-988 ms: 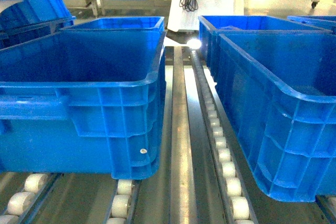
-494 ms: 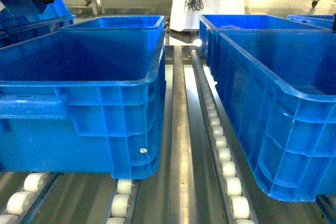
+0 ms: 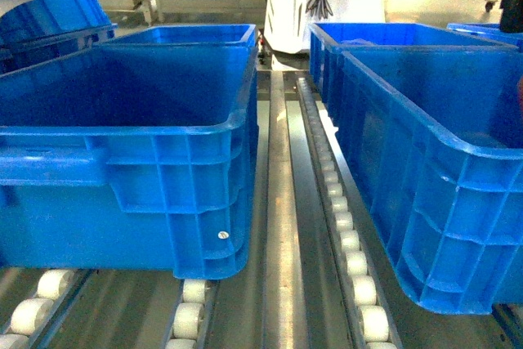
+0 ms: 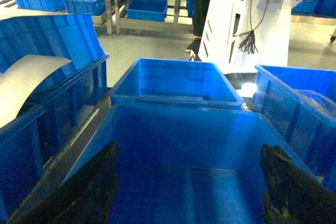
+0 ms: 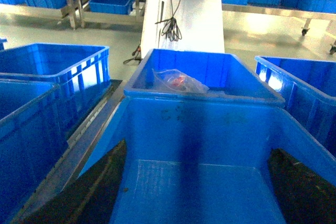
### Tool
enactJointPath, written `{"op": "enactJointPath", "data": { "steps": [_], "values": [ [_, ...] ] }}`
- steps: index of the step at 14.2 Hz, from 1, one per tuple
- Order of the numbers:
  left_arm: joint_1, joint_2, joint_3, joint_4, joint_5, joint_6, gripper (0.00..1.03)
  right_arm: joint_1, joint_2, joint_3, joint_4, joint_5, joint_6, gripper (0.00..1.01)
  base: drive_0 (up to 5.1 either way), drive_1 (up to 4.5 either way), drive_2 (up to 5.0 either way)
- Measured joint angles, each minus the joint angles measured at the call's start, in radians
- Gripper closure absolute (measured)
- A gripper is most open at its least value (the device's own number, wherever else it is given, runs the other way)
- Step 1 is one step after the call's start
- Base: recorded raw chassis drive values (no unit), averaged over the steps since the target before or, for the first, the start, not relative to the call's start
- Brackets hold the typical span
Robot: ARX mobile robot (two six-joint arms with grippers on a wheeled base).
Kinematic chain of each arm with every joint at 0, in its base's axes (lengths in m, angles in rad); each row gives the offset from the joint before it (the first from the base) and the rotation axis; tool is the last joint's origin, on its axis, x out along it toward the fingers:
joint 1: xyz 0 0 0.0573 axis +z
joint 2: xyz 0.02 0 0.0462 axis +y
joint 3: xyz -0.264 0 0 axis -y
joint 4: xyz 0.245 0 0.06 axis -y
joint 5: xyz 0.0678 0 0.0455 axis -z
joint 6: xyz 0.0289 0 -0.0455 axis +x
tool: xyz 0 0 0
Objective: Sort blue parts and orange caps into right shelf containers
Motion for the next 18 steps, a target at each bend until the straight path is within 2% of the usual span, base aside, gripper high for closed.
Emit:
{"op": "enactJointPath", "data": {
  "steps": [2, 4, 5, 6, 7, 13, 14, 15, 17, 18],
  "values": [
    [0.013, -0.132, -0.22, 0.105, 0.016, 0.028, 0.56, -0.015, -0.114, -0.195, 0.107, -0.033, 0.029, 0.44, 0.0, 0.0, 0.0],
    [0.024, -0.22, -0.365, 0.141, 0.028, 0.029, 0.81, -0.034, -0.216, -0.332, 0.138, -0.041, 0.032, 0.72, 0.0, 0.0, 0.0],
    [0.056, -0.259, -0.424, 0.154, 0.068, 0.029, 0.94, -0.035, -0.257, -0.385, 0.142, -0.049, 0.033, 0.85, 0.0, 0.0, 0.0],
    [0.075, -0.31, -0.48, 0.162, 0.076, 0.03, 1.01, -0.076, -0.306, -0.437, 0.143, -0.101, 0.031, 0.99, 0.0, 0.0, 0.0],
    [0.083, -0.354, -0.526, 0.166, 0.074, 0.03, 1.01, -0.094, -0.352, -0.479, 0.142, -0.098, 0.037, 0.98, 0.0, 0.0, 0.0],
    [0.077, -0.621, -0.717, 0.081, 0.081, 0.032, 1.01, -0.097, -0.638, -0.655, 0.026, -0.101, 0.037, 0.98, 0.0, 0.0, 0.0],
    [0.077, -0.667, -0.736, 0.054, 0.081, 0.032, 1.01, -0.097, -0.64, -0.692, 0.098, -0.101, 0.037, 0.98, 0.0, 0.0, 0.0],
    [0.077, -0.715, -0.754, 0.026, 0.081, 0.032, 1.01, -0.097, -0.667, -0.715, 0.039, -0.102, 0.037, 0.98, 0.0, 0.0, 0.0],
    [0.077, -0.753, -0.807, 0.047, 0.081, 0.032, 1.01, -0.097, -0.793, -0.737, -0.041, -0.101, 0.037, 0.98, 0.0, 0.0, 0.0],
    [0.077, -0.789, -0.827, -0.003, 0.081, 0.032, 1.01, -0.097, -0.842, -0.739, -0.088, -0.102, 0.037, 0.98, 0.0, 0.0, 0.0]
  ]
}}
